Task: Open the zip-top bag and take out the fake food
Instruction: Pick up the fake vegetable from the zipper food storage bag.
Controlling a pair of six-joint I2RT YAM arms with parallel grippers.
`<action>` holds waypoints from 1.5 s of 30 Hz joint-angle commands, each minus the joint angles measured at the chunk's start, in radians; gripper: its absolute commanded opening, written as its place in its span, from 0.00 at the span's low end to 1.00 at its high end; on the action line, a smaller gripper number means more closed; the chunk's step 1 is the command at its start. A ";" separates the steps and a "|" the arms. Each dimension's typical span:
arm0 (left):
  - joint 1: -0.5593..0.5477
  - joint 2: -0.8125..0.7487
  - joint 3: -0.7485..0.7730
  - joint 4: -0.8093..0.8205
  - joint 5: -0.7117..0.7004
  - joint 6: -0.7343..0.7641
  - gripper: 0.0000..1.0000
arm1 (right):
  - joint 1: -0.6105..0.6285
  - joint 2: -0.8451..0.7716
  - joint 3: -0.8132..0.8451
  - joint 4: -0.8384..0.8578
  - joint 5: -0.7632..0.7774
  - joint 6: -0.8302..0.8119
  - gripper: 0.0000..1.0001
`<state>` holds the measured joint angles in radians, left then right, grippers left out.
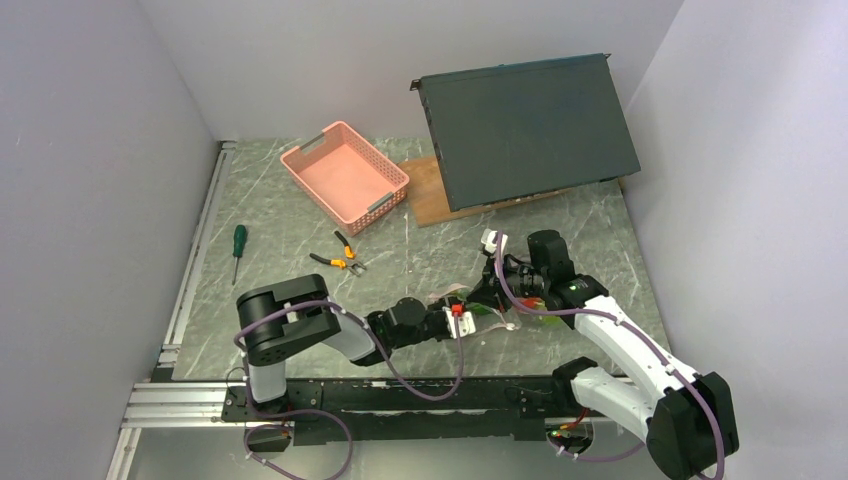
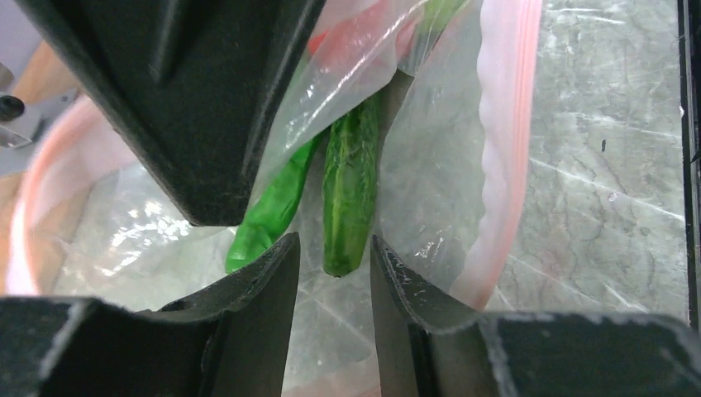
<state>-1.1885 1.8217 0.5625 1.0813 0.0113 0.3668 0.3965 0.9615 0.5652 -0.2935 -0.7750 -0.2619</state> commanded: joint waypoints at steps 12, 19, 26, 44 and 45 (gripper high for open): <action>0.003 0.109 0.037 0.113 -0.096 -0.092 0.51 | 0.001 -0.009 0.001 0.015 -0.036 -0.019 0.00; 0.008 0.139 0.073 0.112 -0.027 -0.147 0.42 | 0.001 -0.009 0.002 0.010 -0.050 -0.023 0.00; 0.030 0.163 0.065 0.168 0.036 -0.215 0.34 | 0.001 -0.010 0.003 0.005 -0.056 -0.026 0.00; 0.041 -0.152 -0.032 -0.191 0.031 -0.398 0.00 | -0.021 -0.024 0.006 0.002 0.019 -0.043 0.00; 0.041 -0.172 -0.024 -0.259 0.033 -0.412 0.00 | -0.022 -0.025 0.006 0.000 0.016 -0.045 0.00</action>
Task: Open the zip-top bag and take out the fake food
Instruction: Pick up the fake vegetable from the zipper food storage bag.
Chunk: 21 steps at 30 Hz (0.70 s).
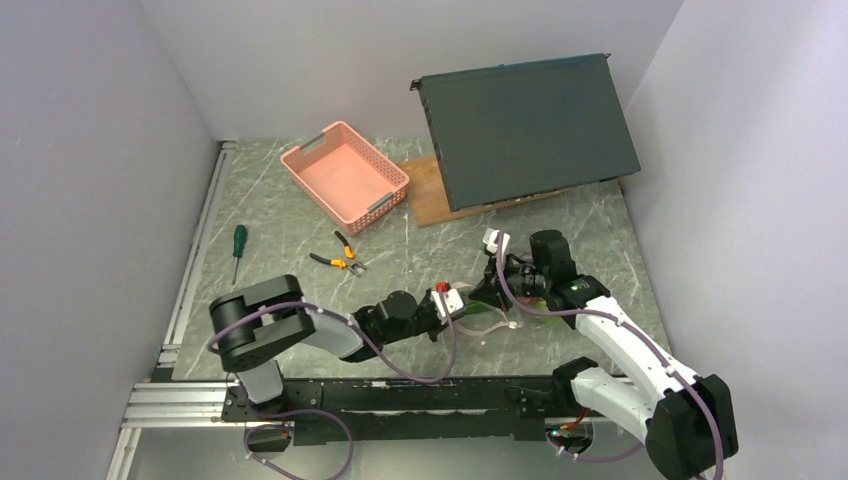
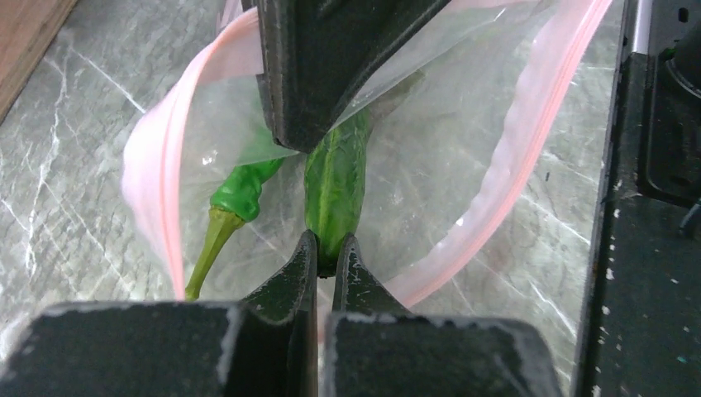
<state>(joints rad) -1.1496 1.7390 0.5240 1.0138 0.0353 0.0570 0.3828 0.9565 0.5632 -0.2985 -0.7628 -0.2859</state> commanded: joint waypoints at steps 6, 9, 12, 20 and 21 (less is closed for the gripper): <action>0.009 -0.191 0.069 -0.465 0.009 -0.155 0.00 | -0.022 -0.028 0.013 -0.005 -0.010 -0.030 0.00; 0.011 -0.258 0.046 -0.517 -0.001 -0.169 0.00 | -0.030 -0.035 0.012 -0.007 -0.018 -0.031 0.00; 0.011 -0.340 0.010 -0.538 -0.017 -0.183 0.00 | -0.034 -0.036 0.013 -0.010 -0.026 -0.033 0.00; 0.011 -0.550 -0.069 -0.668 -0.032 -0.187 0.00 | -0.045 -0.041 0.018 -0.019 -0.051 -0.042 0.00; 0.011 -0.575 -0.083 -0.683 -0.032 -0.188 0.00 | -0.046 -0.043 0.017 -0.020 -0.053 -0.042 0.00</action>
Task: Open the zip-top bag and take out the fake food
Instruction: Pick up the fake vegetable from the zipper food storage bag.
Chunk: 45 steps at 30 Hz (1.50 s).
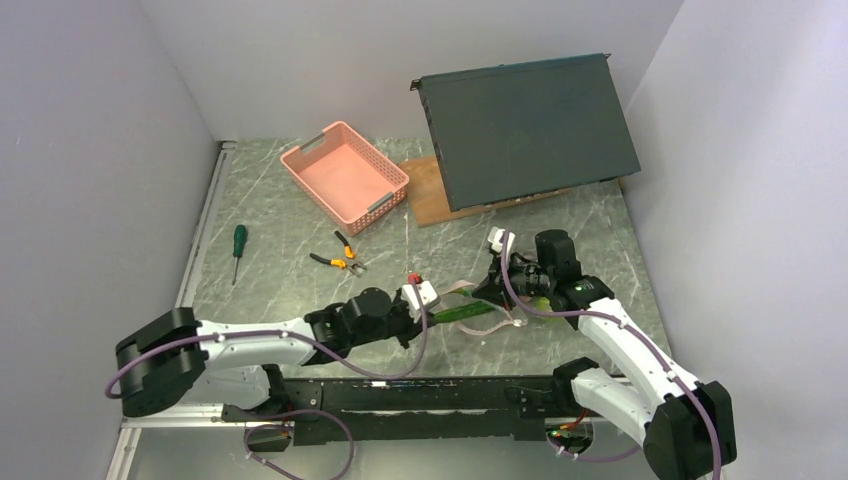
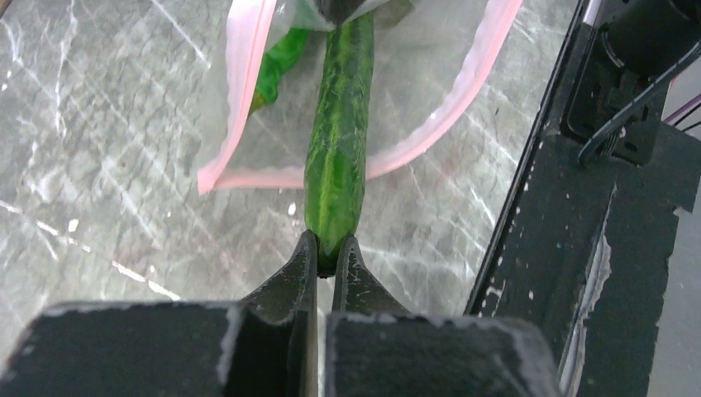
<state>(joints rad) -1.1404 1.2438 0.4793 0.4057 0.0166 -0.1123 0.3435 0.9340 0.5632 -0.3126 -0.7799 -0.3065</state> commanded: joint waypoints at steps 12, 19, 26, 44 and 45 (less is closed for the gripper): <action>0.002 -0.358 -0.087 -0.333 -0.013 -0.016 0.00 | -0.022 -0.025 0.017 -0.010 -0.049 -0.026 0.00; 0.002 -0.465 -0.052 -0.487 -0.014 -0.003 0.00 | -0.029 -0.029 0.017 -0.011 -0.053 -0.028 0.00; 0.002 -0.518 0.003 -0.615 -0.009 -0.003 0.00 | -0.032 -0.028 0.018 -0.014 -0.056 -0.030 0.00; 0.002 -0.781 0.156 -0.948 -0.124 -0.039 0.00 | -0.041 -0.027 0.020 -0.016 -0.059 -0.034 0.00; 0.002 -0.784 0.166 -0.961 -0.131 -0.044 0.00 | -0.041 -0.027 0.020 -0.016 -0.060 -0.034 0.00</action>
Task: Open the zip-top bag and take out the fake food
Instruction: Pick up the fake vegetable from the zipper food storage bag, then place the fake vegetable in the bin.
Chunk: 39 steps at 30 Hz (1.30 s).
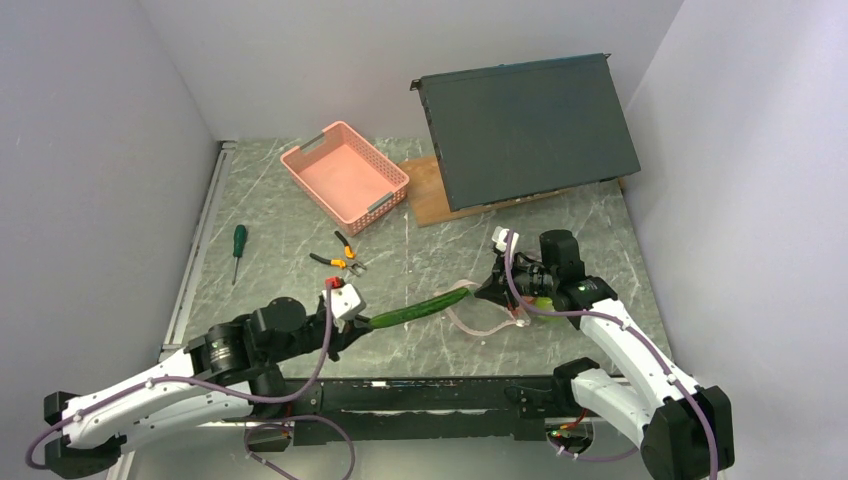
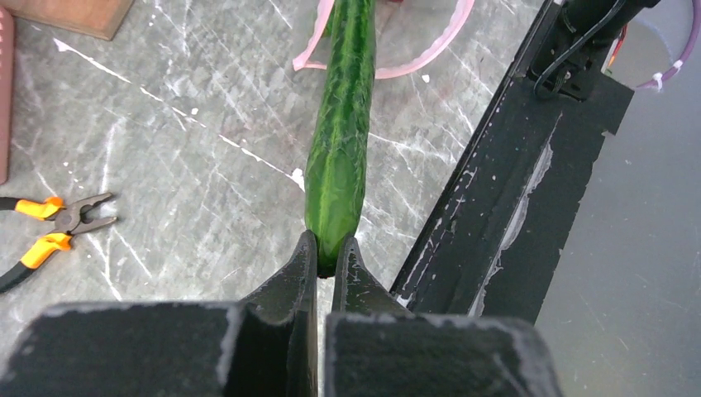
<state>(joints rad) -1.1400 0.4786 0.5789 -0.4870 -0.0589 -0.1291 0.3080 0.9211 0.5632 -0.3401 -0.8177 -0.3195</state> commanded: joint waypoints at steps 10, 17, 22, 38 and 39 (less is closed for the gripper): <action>0.002 -0.029 0.134 -0.141 -0.156 -0.074 0.00 | -0.010 -0.013 0.018 0.011 -0.022 -0.022 0.00; 0.002 -0.016 0.183 -0.164 -0.217 -0.067 0.00 | -0.011 -0.014 0.018 0.012 -0.021 -0.022 0.00; 0.003 -0.006 0.195 -0.152 -0.260 -0.058 0.00 | -0.013 -0.013 0.018 0.012 -0.023 -0.021 0.00; 0.271 0.129 0.176 0.070 -0.308 -0.051 0.00 | -0.016 -0.015 0.019 0.010 -0.023 -0.022 0.00; 0.302 0.143 0.174 0.085 -0.290 -0.058 0.00 | -0.015 -0.016 0.018 0.010 -0.022 -0.021 0.00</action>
<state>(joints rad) -0.9310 0.5755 0.7399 -0.5095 -0.4015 -0.1783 0.2974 0.9211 0.5632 -0.3431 -0.8181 -0.3229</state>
